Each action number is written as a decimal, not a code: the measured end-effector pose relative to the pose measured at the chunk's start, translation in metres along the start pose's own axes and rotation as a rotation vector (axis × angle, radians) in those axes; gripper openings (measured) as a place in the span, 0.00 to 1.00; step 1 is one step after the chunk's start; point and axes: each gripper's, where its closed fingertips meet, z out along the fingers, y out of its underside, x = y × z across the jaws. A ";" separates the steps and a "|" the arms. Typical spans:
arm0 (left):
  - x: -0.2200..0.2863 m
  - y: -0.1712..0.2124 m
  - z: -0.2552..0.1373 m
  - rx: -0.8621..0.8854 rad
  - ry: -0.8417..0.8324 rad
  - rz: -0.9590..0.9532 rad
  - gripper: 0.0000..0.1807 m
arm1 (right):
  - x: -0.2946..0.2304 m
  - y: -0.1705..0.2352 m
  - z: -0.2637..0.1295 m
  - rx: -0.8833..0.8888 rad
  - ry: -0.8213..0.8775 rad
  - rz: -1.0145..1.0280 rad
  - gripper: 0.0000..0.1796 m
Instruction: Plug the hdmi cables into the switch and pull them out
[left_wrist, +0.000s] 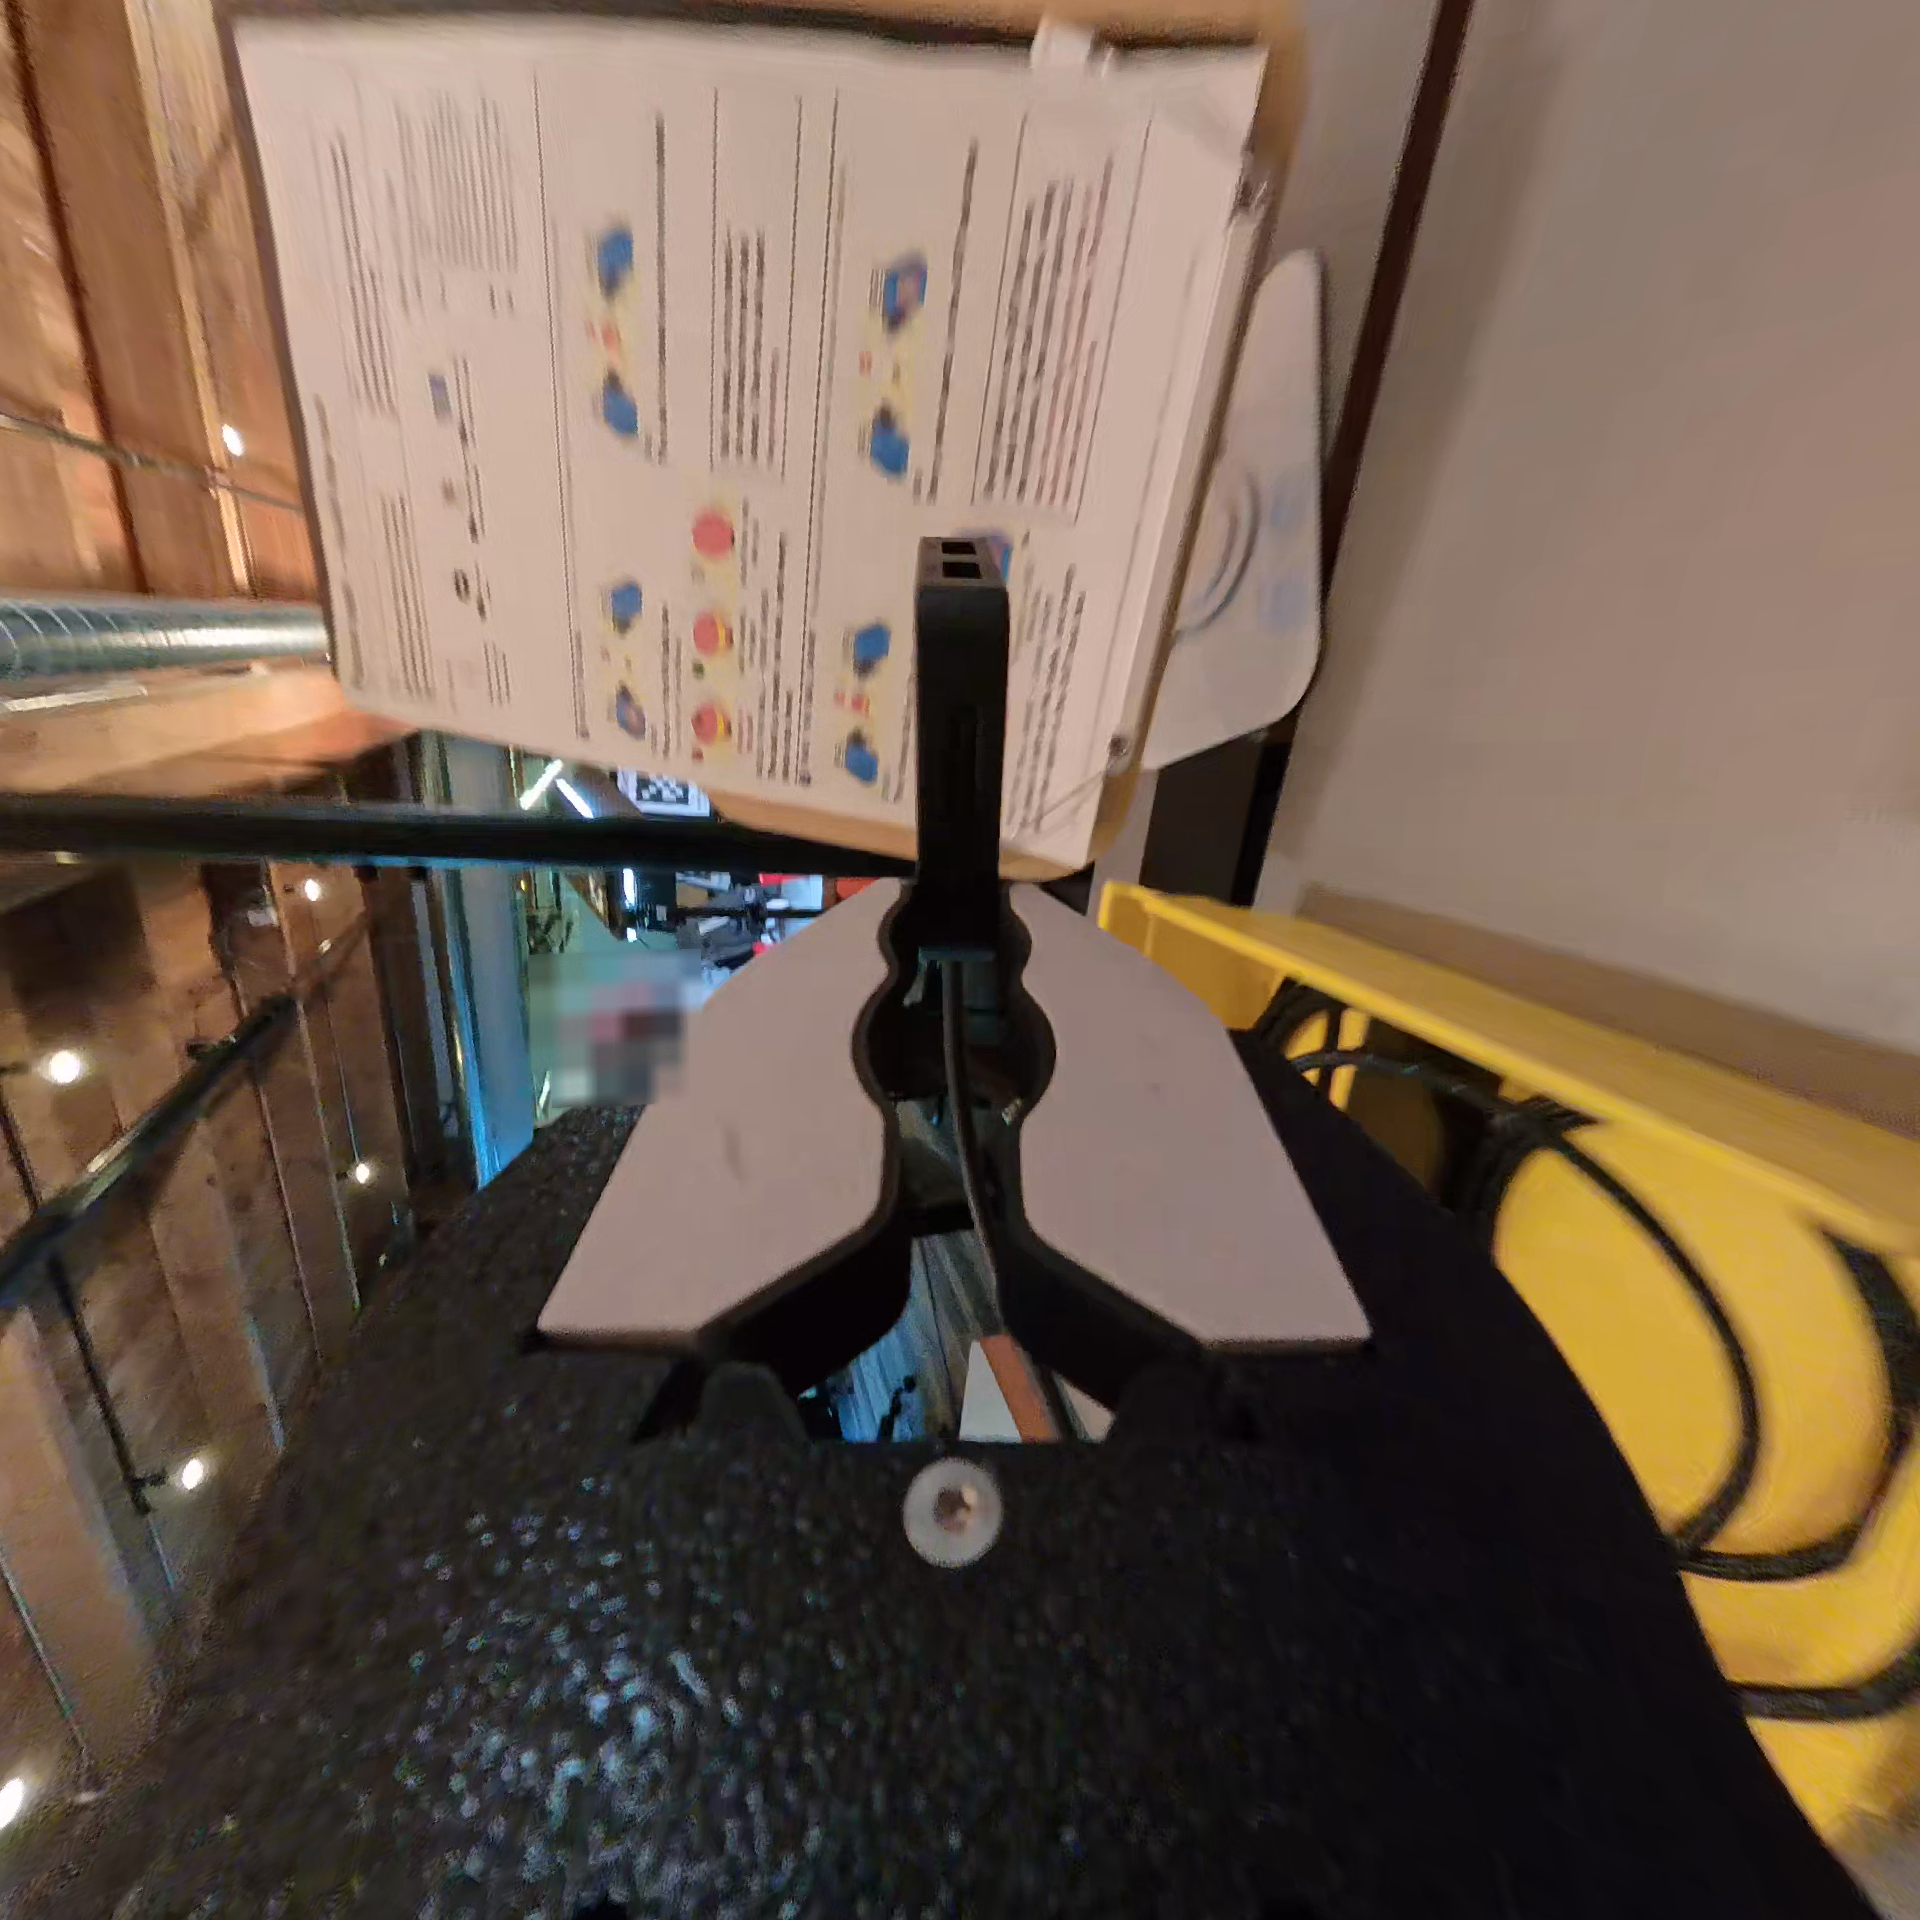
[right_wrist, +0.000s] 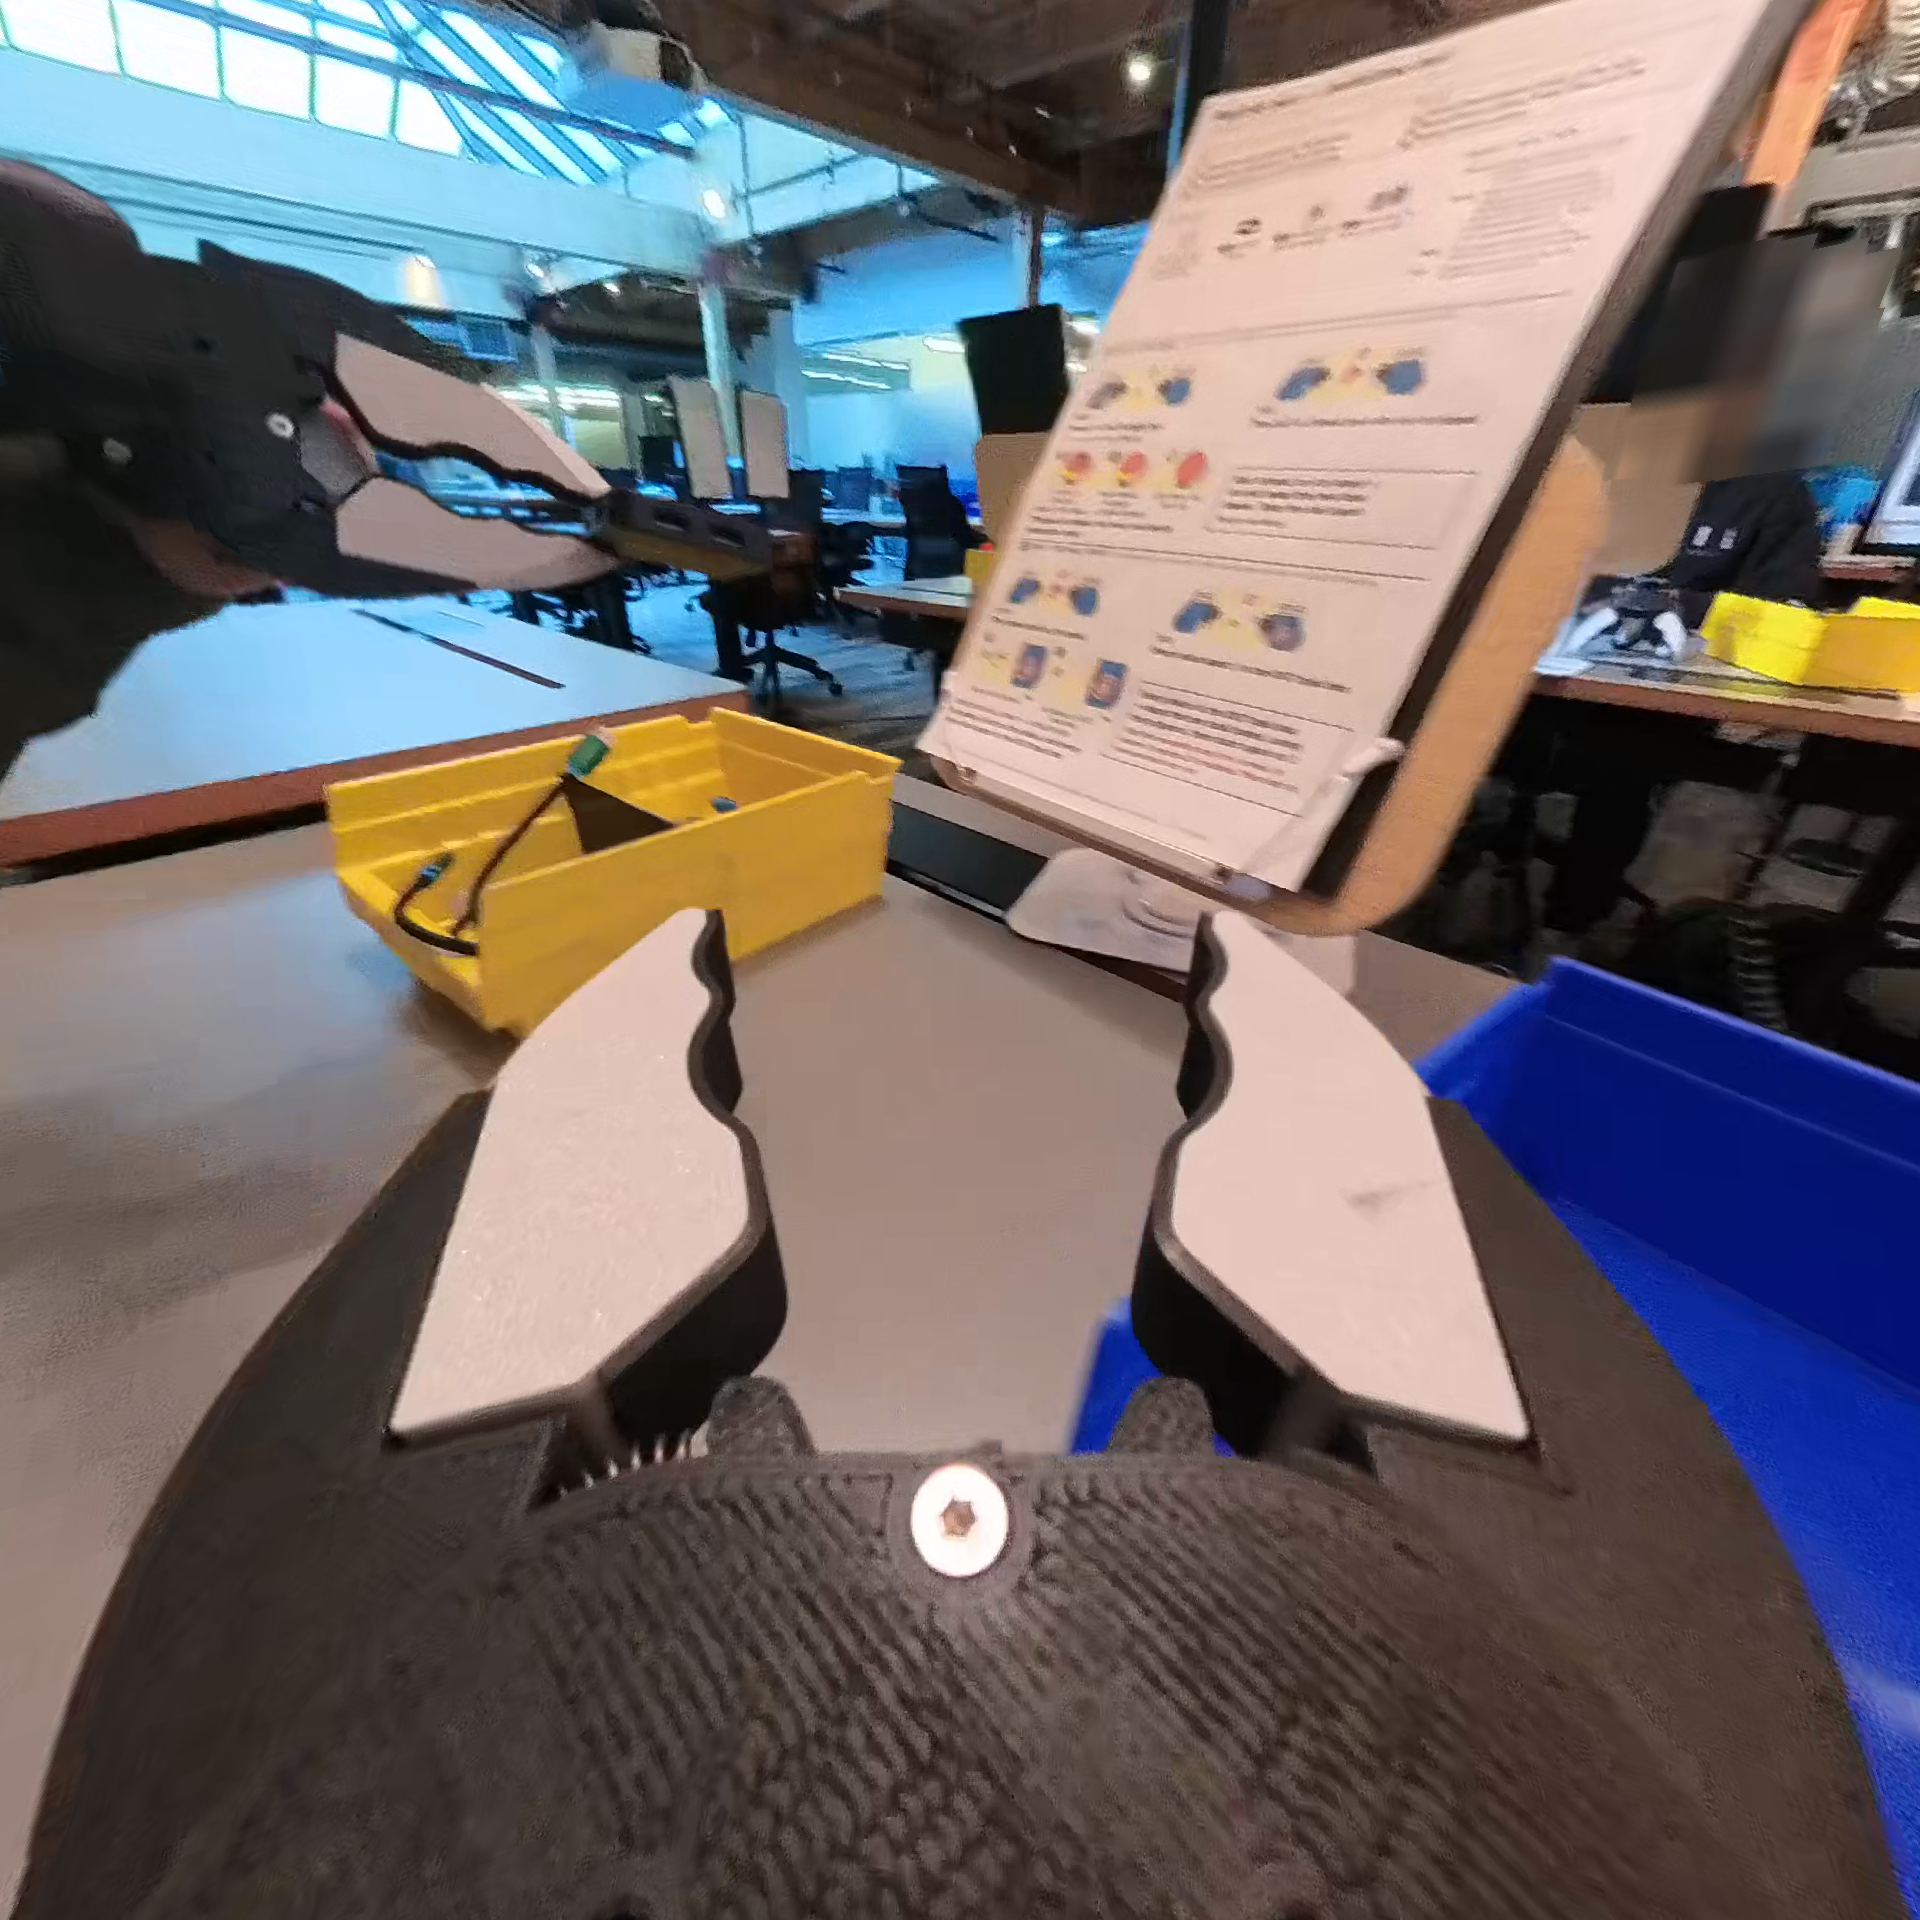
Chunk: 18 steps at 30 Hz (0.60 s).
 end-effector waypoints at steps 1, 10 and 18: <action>0.008 -0.017 -0.010 0.017 0.006 0.007 0.07 | -0.012 -0.001 0.005 0.004 -0.015 0.000 0.48; 0.066 -0.155 -0.084 0.340 -0.102 0.156 0.07 | -0.096 -0.016 0.015 0.068 -0.212 -0.037 0.58; 0.080 -0.177 -0.112 0.387 -0.166 0.225 0.07 | -0.128 -0.027 0.002 0.118 -0.351 -0.028 0.42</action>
